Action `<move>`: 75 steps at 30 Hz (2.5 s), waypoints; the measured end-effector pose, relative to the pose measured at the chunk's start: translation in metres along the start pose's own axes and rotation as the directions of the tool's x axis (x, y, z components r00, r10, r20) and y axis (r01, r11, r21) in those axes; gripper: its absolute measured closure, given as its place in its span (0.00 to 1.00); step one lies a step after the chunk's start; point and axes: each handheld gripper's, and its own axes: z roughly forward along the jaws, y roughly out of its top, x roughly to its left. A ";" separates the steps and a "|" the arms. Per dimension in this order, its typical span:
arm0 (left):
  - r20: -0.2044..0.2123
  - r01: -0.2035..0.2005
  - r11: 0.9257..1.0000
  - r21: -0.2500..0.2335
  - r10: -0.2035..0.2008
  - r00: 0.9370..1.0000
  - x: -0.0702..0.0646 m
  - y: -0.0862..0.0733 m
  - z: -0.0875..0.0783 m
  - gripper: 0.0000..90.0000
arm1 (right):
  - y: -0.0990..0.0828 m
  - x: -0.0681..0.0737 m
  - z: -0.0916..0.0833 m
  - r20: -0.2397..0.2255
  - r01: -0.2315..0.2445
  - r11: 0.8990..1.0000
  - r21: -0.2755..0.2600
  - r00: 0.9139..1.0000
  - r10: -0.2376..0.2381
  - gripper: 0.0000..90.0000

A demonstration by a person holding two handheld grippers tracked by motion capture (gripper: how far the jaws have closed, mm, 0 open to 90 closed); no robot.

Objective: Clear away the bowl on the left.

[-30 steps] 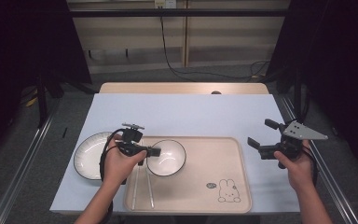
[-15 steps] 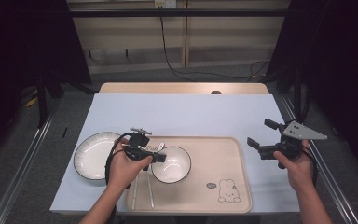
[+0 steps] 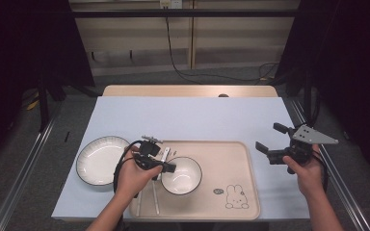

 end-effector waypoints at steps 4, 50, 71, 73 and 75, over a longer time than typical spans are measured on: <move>0.006 -0.009 1.000 0.013 0.009 1.000 -0.001 -0.001 0.002 0.91 | 0.000 0.000 0.000 0.000 -0.001 1.000 0.002 1.000 0.001 0.01; 0.012 -0.074 0.994 0.076 0.073 0.997 0.002 -0.012 0.005 0.89 | 0.000 -0.001 -0.001 0.002 0.003 1.000 0.003 1.000 -0.003 0.01; 0.051 -0.041 0.999 0.024 0.040 0.998 0.005 -0.013 0.006 0.87 | -0.001 -0.001 -0.001 0.005 0.004 1.000 0.008 1.000 -0.004 0.01; 0.050 -0.054 0.998 0.028 0.053 0.997 0.006 -0.012 0.005 0.86 | -0.001 -0.001 -0.001 0.004 0.002 1.000 0.005 1.000 -0.002 0.01; 0.057 -0.051 0.999 0.019 0.050 0.997 0.007 -0.012 0.005 0.85 | -0.001 -0.001 -0.001 0.003 0.002 1.000 0.003 1.000 -0.002 0.01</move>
